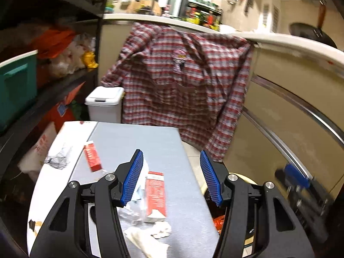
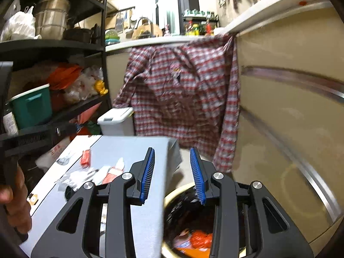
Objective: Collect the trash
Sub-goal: 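Move both open tools back over the table toward the remaining trash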
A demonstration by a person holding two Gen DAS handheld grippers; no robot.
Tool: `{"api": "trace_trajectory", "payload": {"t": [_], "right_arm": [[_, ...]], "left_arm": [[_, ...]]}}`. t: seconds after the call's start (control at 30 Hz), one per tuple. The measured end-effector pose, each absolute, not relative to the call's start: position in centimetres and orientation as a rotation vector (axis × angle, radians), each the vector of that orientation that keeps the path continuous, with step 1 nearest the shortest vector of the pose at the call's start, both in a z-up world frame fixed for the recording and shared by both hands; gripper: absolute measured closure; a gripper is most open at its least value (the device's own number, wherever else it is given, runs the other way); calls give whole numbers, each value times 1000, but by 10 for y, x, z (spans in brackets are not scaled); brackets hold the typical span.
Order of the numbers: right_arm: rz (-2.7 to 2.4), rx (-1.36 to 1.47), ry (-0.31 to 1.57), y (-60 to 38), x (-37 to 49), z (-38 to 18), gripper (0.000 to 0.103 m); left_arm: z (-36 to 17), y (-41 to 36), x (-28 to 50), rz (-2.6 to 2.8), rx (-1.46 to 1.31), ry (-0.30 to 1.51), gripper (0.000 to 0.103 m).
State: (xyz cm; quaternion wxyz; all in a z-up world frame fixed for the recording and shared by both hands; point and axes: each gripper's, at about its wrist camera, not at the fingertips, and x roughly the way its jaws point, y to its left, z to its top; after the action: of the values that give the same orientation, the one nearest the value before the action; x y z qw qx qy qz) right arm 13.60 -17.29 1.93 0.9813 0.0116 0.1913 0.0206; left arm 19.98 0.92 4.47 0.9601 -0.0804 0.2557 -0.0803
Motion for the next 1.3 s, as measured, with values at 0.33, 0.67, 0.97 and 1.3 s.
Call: {"api": "trace_trajectory", "payload": {"t": [0.33, 0.67, 0.97, 1.3], "right_arm": [[85, -7, 401, -132, 140, 8, 68], [182, 59, 484, -110, 154, -17, 84], [361, 31, 645, -54, 163, -69, 79], [436, -92, 782, -18, 163, -110, 62]], "left_arm": [[22, 57, 206, -120, -174, 560, 49], [22, 126, 217, -61, -225, 559, 76], [-4, 177, 228, -15, -272, 637, 76], [-53, 174, 234, -93, -281, 812, 76]]}}
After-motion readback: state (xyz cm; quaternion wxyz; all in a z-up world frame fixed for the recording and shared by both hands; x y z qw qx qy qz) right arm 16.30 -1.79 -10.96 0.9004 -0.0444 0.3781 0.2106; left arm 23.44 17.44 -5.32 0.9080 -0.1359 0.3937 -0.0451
